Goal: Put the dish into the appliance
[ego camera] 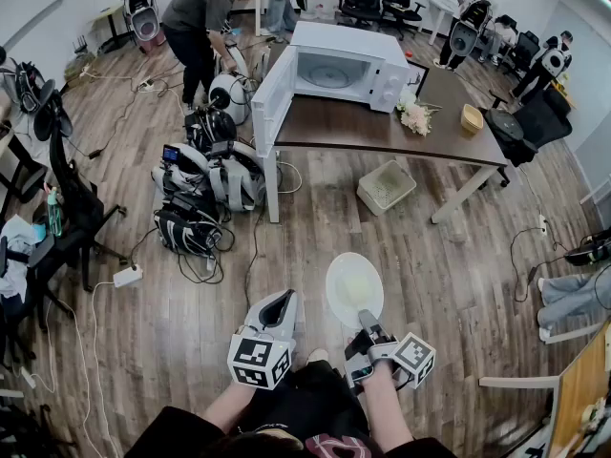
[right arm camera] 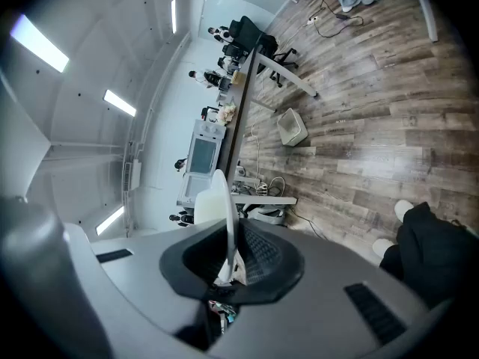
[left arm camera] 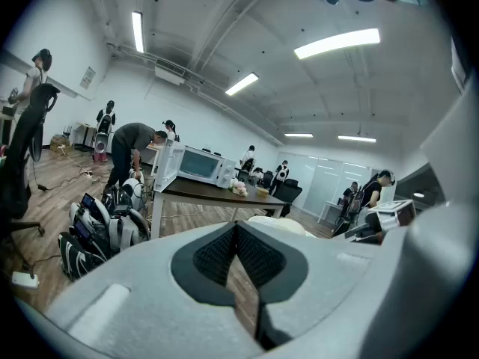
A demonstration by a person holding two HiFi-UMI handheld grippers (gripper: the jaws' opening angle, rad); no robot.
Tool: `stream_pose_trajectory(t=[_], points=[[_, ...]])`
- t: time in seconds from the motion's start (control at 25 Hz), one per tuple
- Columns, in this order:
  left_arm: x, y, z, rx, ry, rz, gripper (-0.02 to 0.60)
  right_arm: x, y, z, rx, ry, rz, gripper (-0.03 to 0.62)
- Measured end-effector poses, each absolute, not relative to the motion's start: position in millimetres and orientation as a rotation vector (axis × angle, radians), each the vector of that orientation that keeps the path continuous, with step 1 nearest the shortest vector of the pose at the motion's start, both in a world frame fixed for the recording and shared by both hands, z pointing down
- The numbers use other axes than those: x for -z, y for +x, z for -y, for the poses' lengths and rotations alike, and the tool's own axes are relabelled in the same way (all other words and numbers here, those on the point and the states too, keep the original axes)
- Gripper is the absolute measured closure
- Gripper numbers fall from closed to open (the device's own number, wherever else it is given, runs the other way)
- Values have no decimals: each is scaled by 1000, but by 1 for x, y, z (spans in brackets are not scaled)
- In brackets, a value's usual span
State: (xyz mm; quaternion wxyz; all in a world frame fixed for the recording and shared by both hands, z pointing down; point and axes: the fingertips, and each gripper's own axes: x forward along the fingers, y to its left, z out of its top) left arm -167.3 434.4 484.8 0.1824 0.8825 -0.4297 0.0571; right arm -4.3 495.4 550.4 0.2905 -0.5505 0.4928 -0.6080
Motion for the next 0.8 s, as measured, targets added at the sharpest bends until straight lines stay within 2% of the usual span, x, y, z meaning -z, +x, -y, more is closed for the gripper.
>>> stream_pose_trajectory(t=[0.8], points=[[-481,-179,-407,-149,2560,1152,574,-523,-33,-445,1492,-1455,-1465,556]])
